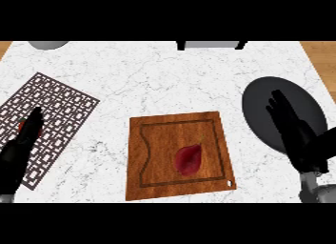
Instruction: Pick the pear from the cutting board and place it in the pan
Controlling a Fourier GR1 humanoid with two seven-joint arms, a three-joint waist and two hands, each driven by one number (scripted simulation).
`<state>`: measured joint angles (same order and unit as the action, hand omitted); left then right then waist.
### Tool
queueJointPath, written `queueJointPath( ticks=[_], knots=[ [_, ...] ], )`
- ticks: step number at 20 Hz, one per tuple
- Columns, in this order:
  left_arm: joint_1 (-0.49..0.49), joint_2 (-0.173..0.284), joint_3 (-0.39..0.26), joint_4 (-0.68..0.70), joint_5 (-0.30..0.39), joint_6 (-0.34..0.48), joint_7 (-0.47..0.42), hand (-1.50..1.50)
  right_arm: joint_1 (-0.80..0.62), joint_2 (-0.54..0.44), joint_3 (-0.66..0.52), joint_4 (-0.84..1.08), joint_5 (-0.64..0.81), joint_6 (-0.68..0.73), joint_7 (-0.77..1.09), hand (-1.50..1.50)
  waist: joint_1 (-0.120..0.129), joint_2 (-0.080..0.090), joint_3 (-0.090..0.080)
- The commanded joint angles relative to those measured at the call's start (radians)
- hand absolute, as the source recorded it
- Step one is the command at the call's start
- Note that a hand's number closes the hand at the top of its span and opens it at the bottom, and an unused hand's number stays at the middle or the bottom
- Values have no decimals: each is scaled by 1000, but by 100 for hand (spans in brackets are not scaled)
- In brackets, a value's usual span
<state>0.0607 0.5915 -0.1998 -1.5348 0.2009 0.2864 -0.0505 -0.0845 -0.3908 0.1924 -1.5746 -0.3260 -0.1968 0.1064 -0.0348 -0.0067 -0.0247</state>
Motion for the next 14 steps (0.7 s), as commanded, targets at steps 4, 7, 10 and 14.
queueJointPath(
  ticks=[4,7,10,14],
  knots=[
    [-69,-164,-57,-30,48,-41,-97,0,-21,85,-8,-164,83,-116,-140,150,14,2,23],
    [-73,-226,-89,-64,72,-32,-90,0,72,-79,-12,-49,340,-262,-54,150,-41,-2,6],
    [-73,-285,-123,-45,61,-23,-119,0,274,160,66,-255,341,-445,-167,-150,-23,-4,22],
    [-99,-296,-132,-53,46,-27,-97,0,509,122,238,-386,514,-473,-220,-150,3,1,23]
  ],
)
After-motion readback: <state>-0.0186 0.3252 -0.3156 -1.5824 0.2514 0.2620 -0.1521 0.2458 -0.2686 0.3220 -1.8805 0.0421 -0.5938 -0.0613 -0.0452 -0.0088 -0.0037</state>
